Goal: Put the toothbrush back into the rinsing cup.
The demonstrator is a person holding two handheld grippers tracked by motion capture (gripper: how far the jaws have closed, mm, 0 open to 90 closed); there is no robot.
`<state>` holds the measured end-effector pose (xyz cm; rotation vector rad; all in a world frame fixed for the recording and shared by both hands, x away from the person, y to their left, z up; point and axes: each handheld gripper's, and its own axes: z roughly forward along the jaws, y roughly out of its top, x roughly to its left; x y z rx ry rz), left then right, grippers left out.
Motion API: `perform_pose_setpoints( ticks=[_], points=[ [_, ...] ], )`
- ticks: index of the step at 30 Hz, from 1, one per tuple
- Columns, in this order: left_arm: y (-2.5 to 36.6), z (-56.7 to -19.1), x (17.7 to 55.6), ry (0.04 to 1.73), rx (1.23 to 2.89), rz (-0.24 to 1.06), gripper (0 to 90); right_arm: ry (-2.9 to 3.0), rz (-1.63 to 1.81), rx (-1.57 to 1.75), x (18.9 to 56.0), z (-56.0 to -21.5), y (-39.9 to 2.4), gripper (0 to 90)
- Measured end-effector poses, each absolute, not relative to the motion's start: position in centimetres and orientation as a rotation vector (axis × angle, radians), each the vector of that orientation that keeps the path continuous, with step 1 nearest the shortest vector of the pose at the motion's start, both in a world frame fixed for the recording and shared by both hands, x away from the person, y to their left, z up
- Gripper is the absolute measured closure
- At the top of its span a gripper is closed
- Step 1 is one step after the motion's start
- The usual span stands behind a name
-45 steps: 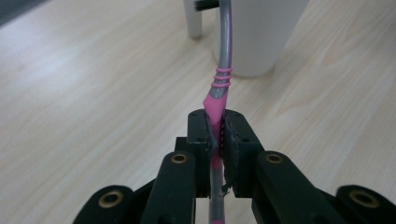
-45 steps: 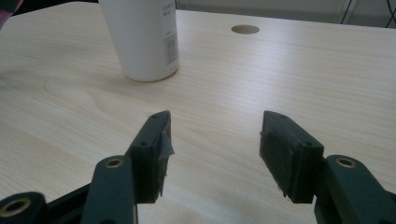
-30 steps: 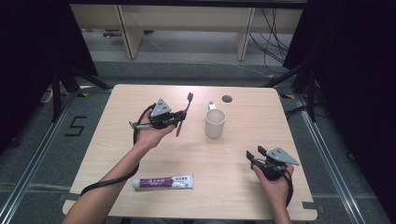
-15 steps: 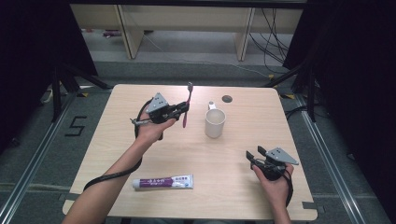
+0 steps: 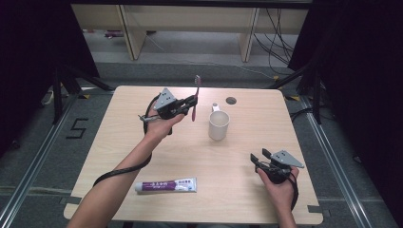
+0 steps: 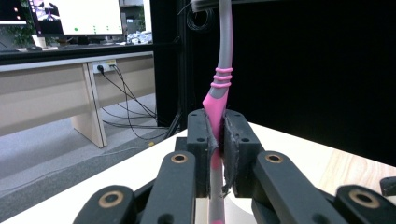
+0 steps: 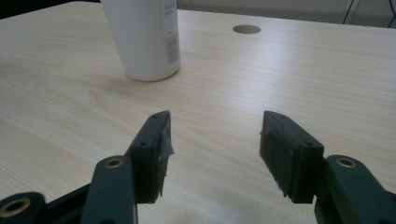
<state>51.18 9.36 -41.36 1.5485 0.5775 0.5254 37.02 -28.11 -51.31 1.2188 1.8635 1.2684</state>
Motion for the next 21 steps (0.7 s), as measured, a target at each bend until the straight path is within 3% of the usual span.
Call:
perform_pose_setpoints(
  ticks=[21],
  points=[
    [8.46, -40.91, 52.0, 0.558, 1.507, 0.515, 81.8, 1.863, 1.287, 1.261, 36.88, -51.34, -27.86, 44.1]
  ],
)
